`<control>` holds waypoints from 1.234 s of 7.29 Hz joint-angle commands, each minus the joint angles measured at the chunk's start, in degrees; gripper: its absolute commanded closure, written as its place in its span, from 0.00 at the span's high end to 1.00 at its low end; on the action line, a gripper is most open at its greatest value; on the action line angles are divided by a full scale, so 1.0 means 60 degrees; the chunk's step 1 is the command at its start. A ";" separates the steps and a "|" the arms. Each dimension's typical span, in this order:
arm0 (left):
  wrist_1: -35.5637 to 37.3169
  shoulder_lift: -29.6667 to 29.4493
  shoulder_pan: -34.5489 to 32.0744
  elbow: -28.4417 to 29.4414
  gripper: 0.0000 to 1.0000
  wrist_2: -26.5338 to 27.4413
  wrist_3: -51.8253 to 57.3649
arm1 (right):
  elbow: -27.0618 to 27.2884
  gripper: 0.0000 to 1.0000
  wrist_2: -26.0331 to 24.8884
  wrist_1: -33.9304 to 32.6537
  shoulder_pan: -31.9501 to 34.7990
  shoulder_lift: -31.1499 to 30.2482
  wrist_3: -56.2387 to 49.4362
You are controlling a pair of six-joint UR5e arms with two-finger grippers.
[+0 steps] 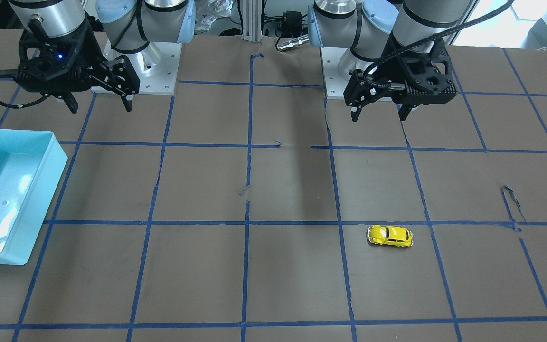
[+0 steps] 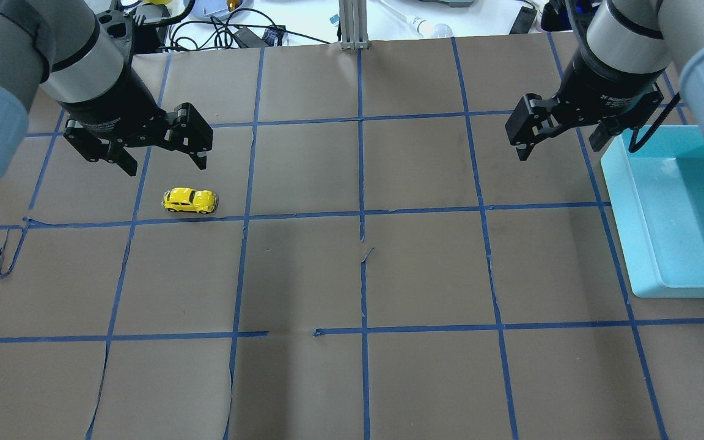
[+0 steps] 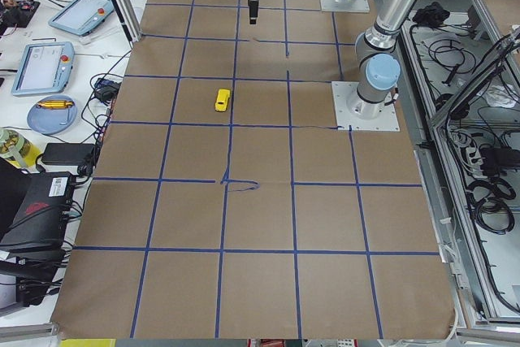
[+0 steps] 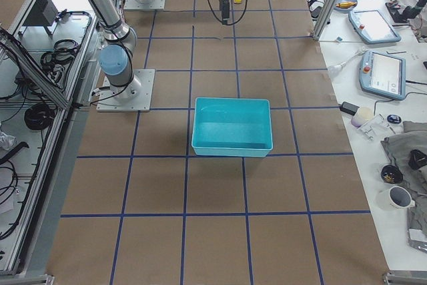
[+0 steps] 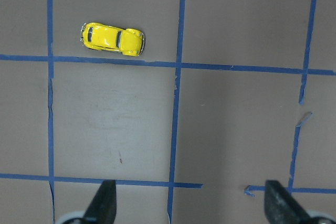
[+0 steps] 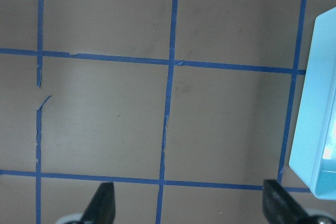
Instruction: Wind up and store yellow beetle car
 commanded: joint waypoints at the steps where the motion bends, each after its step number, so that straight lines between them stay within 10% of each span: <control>1: 0.0007 0.0001 -0.0009 -0.0008 1.00 0.0021 0.0017 | 0.0059 1.00 0.0062 0.0101 -0.0012 -0.0011 -0.0077; 9: 0.0007 0.0074 -0.0010 -0.0009 1.00 -0.0052 0.0003 | 0.0044 1.00 0.0077 -0.0045 -0.0012 0.0032 0.0039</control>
